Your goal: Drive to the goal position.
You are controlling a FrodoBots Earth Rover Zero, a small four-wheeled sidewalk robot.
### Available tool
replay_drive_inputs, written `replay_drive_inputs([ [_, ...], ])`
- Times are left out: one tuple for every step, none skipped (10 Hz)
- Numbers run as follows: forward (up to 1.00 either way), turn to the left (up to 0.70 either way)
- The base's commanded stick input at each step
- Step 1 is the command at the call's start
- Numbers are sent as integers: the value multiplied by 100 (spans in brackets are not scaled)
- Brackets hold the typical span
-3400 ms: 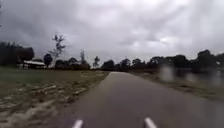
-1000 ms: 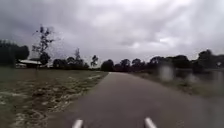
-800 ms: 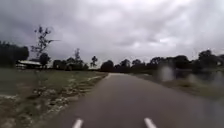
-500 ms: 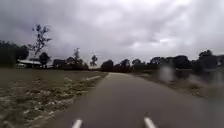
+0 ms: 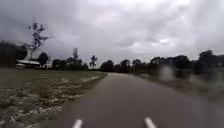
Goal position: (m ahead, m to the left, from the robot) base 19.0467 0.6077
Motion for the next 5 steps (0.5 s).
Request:
replay_drive_inputs([
  [84, 3],
  [84, 3],
  [84, 3],
  [84, 3],
  [84, 3],
])
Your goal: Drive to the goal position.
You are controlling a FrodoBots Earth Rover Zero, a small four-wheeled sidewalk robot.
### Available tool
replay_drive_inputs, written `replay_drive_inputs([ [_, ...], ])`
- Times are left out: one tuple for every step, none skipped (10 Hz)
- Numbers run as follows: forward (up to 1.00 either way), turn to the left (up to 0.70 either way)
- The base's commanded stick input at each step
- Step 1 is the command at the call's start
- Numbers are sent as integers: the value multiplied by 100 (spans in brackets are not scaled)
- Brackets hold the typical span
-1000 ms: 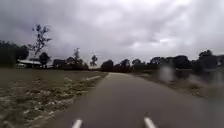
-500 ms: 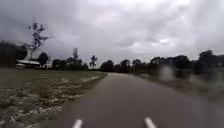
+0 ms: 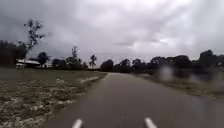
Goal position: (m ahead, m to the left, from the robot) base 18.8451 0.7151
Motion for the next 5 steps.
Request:
replay_drive_inputs([
  [84, 3],
  [84, 3],
  [84, 3],
  [84, 3],
  [84, 3],
])
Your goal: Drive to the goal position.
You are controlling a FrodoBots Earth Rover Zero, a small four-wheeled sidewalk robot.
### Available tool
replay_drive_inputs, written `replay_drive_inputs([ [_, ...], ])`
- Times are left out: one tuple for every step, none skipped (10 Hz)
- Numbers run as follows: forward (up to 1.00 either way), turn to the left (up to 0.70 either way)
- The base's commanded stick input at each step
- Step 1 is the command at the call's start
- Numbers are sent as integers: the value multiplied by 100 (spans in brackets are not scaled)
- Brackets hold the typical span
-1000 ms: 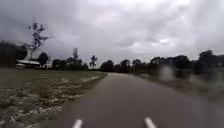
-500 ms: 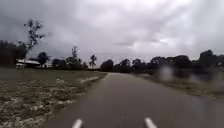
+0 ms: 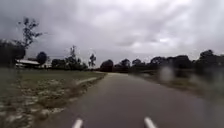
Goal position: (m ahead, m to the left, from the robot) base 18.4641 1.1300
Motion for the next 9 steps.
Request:
replay_drive_inputs([
  [84, 3],
  [84, 3],
  [84, 3],
  [84, 3],
  [84, 3],
  [84, 3],
  [84, 3],
  [84, 3],
  [84, 3],
])
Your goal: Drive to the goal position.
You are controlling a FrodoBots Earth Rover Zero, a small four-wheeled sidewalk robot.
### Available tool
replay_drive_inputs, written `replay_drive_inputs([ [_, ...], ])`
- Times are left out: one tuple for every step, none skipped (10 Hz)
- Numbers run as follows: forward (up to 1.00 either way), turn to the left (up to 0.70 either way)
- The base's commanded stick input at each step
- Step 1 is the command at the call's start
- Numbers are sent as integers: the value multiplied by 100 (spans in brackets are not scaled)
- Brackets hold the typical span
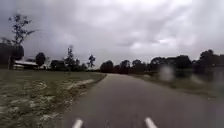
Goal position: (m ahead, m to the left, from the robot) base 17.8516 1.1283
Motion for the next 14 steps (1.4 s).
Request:
replay_drive_inputs([
  [84, 3],
  [84, 3],
  [84, 3],
  [84, 3],
  [84, 3],
  [84, 3],
  [84, 3],
  [84, 3],
  [84, 3],
  [84, 3],
  [84, 3],
  [84, 3],
  [84, 3],
  [84, 3],
])
